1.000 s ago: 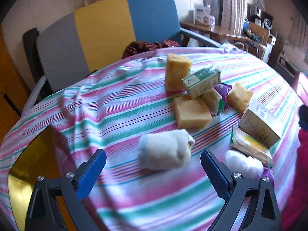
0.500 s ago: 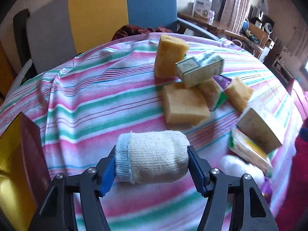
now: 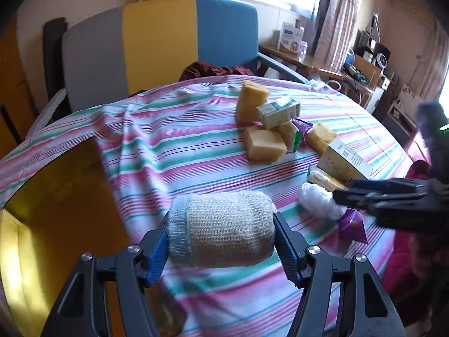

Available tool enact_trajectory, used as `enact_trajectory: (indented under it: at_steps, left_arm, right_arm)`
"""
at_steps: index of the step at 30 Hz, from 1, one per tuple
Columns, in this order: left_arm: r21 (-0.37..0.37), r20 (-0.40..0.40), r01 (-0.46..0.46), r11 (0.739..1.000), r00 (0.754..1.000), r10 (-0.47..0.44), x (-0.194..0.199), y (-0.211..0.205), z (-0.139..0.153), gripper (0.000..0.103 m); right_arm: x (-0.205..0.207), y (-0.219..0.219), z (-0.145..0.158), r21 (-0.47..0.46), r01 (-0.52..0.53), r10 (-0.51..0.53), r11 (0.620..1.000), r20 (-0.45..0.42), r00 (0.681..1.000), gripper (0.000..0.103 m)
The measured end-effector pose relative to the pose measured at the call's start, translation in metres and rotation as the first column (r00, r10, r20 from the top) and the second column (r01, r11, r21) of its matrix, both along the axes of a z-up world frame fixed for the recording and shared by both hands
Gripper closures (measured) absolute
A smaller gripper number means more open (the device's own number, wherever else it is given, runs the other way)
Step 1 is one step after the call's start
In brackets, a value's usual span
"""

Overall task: Organize objects
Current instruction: 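Lift sock roll toward tray with left gripper while right gripper grasps plastic bundle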

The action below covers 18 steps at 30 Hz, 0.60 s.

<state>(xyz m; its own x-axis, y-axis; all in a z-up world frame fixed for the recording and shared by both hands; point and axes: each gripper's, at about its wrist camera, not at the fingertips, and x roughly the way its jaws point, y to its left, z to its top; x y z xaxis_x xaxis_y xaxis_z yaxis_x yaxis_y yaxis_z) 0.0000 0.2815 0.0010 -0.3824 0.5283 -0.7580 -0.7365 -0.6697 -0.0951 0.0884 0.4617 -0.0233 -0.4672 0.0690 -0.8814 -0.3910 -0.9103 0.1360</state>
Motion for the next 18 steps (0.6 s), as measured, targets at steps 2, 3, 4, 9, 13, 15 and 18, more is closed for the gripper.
enact_trajectory:
  at_steps: [2, 3, 4, 9, 13, 15, 18]
  left_arm:
    - [0.016, 0.003, -0.019, 1.000, 1.000, 0.019, -0.001, -0.016, 0.005, 0.035]
    - [0.025, 0.005, -0.030, 0.999, 1.000, 0.029, -0.002, -0.024, 0.008, 0.035]
    - [0.032, 0.007, -0.039, 0.999, 0.999, 0.038, -0.003, -0.033, 0.011, 0.035]
    - [0.053, 0.037, -0.127, 0.990, 0.991, 0.125, -0.025, -0.086, 0.020, 0.035]
    - [0.045, 0.039, -0.256, 0.966, 0.966, 0.254, -0.059, -0.141, 0.019, 0.035]
    - [0.031, 0.052, -0.333, 0.942, 0.942, 0.331, -0.083, -0.172, 0.016, 0.035]
    - [0.009, 0.060, -0.431, 0.902, 0.901, 0.430, -0.116, -0.208, 0.009, 0.035]
  right_arm:
    - [-0.009, -0.005, -0.010, 0.025, -0.024, 0.023, 0.999, 0.054, 0.998, 0.048]
    - [-0.013, -0.006, -0.014, 0.038, -0.035, 0.032, 0.999, 0.074, 0.997, 0.051]
    - [-0.015, -0.006, -0.017, 0.054, -0.045, 0.040, 0.998, 0.092, 0.995, 0.054]
    - [-0.026, -0.016, -0.027, 0.115, -0.086, 0.071, 0.990, 0.123, 0.990, 0.067]
    - [-0.026, -0.015, -0.022, 0.119, -0.096, 0.084, 0.988, 0.105, 0.991, 0.069]
    - [-0.025, -0.016, -0.019, 0.107, -0.101, 0.092, 0.989, 0.082, 0.992, 0.069]
    - [-0.024, -0.019, -0.017, 0.102, -0.111, 0.105, 0.989, 0.060, 0.993, 0.069]
